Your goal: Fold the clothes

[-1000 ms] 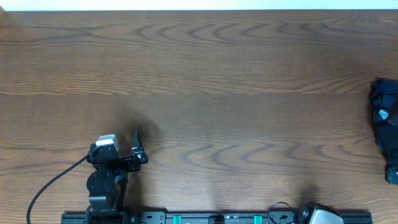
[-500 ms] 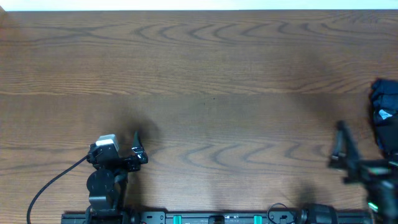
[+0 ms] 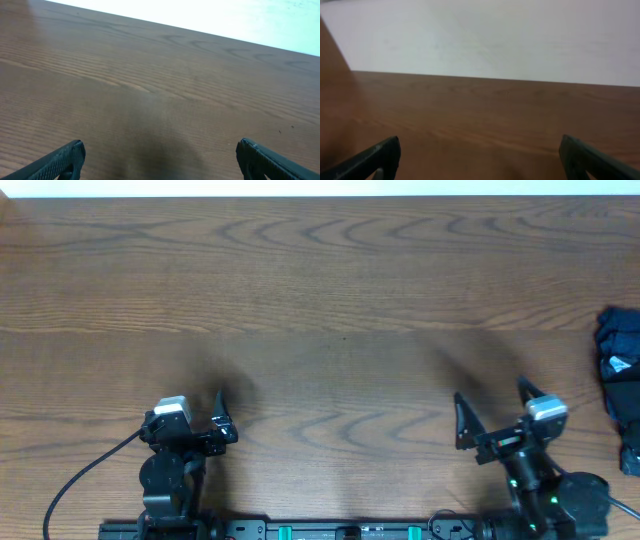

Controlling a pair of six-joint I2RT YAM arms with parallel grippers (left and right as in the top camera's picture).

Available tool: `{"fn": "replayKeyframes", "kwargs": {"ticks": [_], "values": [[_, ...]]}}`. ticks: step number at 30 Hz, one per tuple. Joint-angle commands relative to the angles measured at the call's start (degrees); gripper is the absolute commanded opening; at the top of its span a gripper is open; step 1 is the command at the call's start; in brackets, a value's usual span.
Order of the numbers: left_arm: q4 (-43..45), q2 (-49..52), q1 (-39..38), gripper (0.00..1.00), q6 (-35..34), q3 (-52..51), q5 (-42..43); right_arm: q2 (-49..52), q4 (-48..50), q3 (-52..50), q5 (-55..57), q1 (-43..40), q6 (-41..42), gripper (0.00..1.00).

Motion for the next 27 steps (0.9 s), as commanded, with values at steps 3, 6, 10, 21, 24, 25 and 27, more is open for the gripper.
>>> {"fn": "replayKeyframes", "kwargs": {"ticks": [3,6,10,21,24,25,27], "values": [[-0.57,-0.37,0.26,0.98,0.33,-1.22,-0.92,-3.80,3.08,-6.05,-1.20,1.62,0.72,0.99],[-0.57,-0.37,0.26,0.98,0.33,-1.22,-0.92,-3.82,4.44,-7.74,-1.31,1.77,0.50,0.99],[-0.57,-0.37,0.26,0.98,0.33,-1.22,-0.92,-3.82,6.88,-10.05,-1.51,1.84,0.52,0.99],[-0.57,-0.35,0.26,0.98,0.33,-1.22,-0.92,-3.82,9.81,-16.72,-1.75,1.84,-2.38,0.99],[-0.57,-0.35,0.26,0.98,0.33,-1.22,-0.92,-3.82,9.90,-16.96,-1.73,1.84,-2.80,0.99],[-0.57,-0.35,0.26,0.98,0.33,-1.22,-0.92,-3.82,9.88,-16.96,-1.75,1.84,-3.56,0.99],[-0.57,-0.35,0.26,0.98,0.33,-1.22,-0.92,-3.82,9.86,-16.96,-1.73,1.77,-4.76,0.99]]}}
